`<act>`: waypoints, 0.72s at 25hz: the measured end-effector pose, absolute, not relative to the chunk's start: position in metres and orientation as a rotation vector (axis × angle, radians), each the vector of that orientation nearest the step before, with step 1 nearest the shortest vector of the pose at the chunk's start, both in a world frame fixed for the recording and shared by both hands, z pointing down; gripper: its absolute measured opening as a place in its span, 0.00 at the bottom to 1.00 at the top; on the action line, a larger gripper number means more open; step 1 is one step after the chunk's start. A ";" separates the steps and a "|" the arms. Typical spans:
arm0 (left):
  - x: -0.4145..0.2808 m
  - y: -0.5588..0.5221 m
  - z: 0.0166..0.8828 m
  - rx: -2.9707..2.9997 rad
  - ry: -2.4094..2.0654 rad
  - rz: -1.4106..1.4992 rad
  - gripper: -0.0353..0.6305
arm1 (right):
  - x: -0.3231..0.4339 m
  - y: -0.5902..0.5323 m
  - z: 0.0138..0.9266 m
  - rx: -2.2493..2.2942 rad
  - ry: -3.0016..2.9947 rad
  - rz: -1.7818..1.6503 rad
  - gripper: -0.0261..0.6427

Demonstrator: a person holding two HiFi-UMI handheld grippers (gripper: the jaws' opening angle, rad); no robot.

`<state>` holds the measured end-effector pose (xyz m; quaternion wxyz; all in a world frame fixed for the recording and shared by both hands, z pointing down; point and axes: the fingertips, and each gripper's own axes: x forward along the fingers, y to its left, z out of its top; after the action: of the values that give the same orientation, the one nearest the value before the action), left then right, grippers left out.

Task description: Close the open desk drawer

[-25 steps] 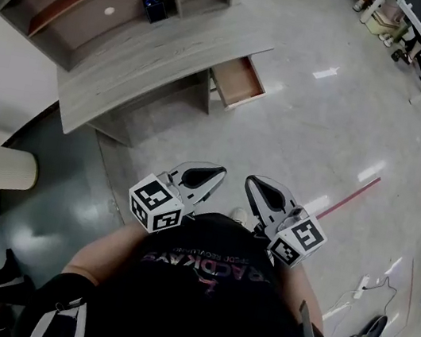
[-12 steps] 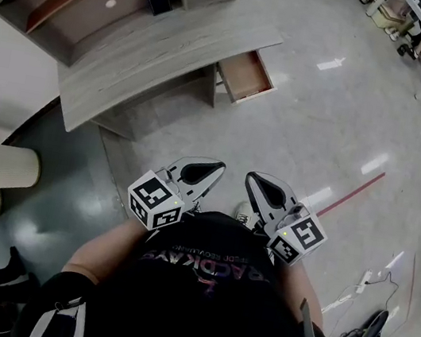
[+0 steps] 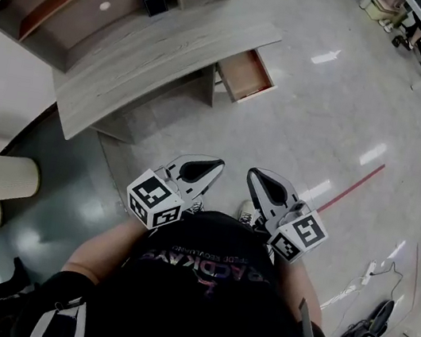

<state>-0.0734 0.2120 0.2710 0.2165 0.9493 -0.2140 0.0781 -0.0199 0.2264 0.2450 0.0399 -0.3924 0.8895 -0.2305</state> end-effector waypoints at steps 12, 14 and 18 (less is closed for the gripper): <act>-0.090 0.195 0.264 2.664 -0.534 0.205 0.07 | -0.030 0.218 0.240 -1.333 2.654 -0.678 0.06; -0.093 0.194 0.265 2.665 -0.526 0.202 0.07 | -0.033 0.218 0.241 -1.347 2.648 -0.683 0.06; -0.094 0.194 0.267 2.665 -0.512 0.202 0.07 | -0.035 0.219 0.242 -1.364 2.647 -0.687 0.06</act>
<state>-0.0944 0.1935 0.2672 0.2086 0.9578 -0.1840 0.0725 -0.0353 0.2186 0.2420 0.0427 -0.4458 0.8655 -0.2245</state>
